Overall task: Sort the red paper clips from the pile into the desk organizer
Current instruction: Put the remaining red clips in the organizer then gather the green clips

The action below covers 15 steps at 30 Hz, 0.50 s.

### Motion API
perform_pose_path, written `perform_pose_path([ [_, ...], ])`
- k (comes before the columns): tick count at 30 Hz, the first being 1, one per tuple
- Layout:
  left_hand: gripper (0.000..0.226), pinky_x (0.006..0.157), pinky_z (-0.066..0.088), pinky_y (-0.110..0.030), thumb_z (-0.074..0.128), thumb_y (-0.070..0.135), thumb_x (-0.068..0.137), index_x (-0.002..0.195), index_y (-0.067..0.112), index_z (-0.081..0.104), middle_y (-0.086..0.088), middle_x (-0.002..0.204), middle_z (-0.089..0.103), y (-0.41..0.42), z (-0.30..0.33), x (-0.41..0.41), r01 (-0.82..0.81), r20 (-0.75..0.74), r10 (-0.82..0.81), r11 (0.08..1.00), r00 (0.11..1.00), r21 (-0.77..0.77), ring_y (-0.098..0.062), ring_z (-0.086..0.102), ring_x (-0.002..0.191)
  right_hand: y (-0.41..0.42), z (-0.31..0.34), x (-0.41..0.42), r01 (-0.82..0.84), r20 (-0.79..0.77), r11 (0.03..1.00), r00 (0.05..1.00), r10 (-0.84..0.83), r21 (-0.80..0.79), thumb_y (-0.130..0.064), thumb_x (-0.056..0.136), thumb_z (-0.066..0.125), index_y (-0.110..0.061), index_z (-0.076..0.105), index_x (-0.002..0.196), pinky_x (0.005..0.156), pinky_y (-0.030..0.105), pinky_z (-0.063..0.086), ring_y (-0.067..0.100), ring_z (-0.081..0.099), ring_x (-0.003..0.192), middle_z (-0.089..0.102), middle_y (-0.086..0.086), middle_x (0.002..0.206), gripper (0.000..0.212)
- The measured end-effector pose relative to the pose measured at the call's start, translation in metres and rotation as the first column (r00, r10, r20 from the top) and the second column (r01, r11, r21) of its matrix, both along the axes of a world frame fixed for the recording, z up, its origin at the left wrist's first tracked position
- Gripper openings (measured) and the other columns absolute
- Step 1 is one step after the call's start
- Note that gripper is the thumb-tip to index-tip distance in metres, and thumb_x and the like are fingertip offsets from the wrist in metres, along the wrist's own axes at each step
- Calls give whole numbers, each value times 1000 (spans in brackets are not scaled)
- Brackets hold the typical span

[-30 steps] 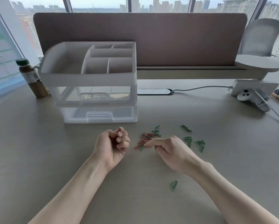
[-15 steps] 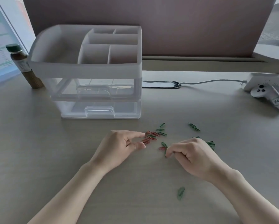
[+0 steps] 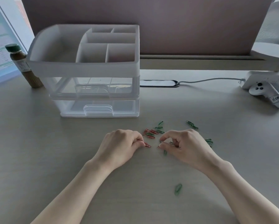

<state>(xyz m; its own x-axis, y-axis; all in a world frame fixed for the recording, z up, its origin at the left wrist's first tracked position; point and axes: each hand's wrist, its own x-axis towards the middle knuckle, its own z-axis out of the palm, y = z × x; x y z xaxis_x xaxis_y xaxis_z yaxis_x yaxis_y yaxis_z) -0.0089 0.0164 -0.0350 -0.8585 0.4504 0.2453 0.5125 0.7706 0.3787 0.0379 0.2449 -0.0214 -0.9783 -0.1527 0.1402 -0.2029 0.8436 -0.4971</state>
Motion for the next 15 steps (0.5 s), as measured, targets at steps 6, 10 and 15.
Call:
perform_pose_path([
  [6,22,60,39,-29,41,45,99,95,27,53,11,71,64,0,-1,4,-30,-70,25,997,997,-75,-16,61,65,-14,8,-7,-46,49,979,998,37,199,-44,89,61,-31,70,90,61,28,45,14,54,67,58,-13,66,16],
  [10,26,58,39,-31,35,30,102,78,23,41,12,51,44,0,-1,3,-60,119,21,942,993,331,-6,41,48,-19,9,-4,1,3,968,1000,-1,249,-41,99,44,-23,60,95,62,32,44,24,62,75,69,-5,82,24],
  [15,23,45,9,-25,27,14,87,66,21,22,3,57,19,13,15,12,-537,661,-293,405,690,740,-13,10,50,-15,10,-3,159,110,900,986,-124,-406,-20,94,31,-11,40,78,44,33,27,21,29,50,40,3,59,20],
])
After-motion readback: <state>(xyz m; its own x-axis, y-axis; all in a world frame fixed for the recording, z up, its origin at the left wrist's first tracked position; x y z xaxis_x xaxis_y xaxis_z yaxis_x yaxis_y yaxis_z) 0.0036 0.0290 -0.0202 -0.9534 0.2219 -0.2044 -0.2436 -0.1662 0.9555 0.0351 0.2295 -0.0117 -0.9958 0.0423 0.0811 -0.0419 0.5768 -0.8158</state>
